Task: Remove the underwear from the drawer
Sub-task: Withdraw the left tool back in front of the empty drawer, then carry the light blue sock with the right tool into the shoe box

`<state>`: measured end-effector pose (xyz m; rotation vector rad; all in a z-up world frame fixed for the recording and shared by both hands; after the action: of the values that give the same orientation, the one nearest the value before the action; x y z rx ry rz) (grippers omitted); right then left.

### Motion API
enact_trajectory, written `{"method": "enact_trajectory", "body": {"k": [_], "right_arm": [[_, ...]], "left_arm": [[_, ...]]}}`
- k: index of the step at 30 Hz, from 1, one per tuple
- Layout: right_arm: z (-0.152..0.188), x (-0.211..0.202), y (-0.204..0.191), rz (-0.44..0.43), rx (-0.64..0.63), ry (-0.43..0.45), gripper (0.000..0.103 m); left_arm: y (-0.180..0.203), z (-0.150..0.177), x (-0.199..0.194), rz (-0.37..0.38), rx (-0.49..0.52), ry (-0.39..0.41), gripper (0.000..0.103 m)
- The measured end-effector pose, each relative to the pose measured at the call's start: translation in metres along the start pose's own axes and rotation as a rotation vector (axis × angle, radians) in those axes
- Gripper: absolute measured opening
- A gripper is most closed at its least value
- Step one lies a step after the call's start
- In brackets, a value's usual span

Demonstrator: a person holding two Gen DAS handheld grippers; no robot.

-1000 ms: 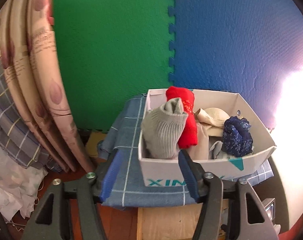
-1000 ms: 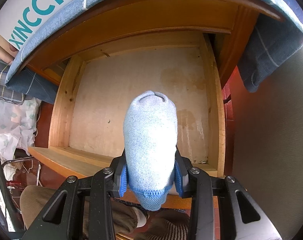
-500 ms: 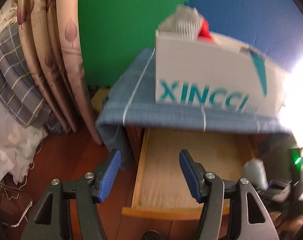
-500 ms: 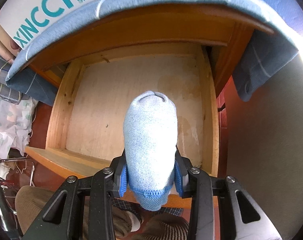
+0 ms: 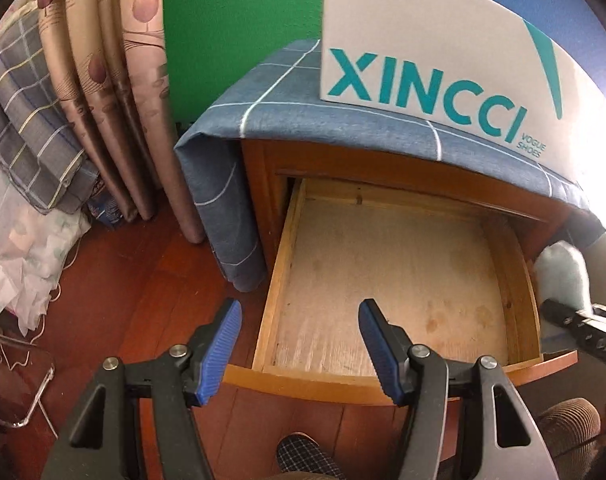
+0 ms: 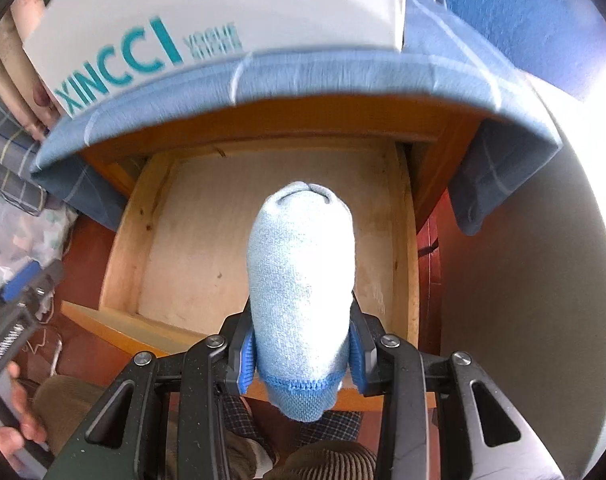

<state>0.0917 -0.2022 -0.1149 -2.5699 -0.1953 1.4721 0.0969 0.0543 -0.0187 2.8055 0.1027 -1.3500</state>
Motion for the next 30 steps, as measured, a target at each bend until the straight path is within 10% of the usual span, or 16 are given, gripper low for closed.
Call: {"method": "enact_trajectory", "body": {"k": [30], "right_arm": [[-0.193,-0.168,-0.046,-0.074,-0.089,0.304,0.035]], "left_arm": [[-0.007,0.007,0.009,-0.008,-0.060,-0.032,0.063]]}}
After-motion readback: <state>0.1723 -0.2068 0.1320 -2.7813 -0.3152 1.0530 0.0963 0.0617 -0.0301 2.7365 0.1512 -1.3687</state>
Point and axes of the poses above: each gripper's, at about its wrist camera, not at the fingertips, and x roughly the way its jaws point, y to its right, z to its underside, the point moved 10 cm from there along x, roughly the way its jaws point, and after that the axes turned 2 degrees about y, right-handed, at the moved point
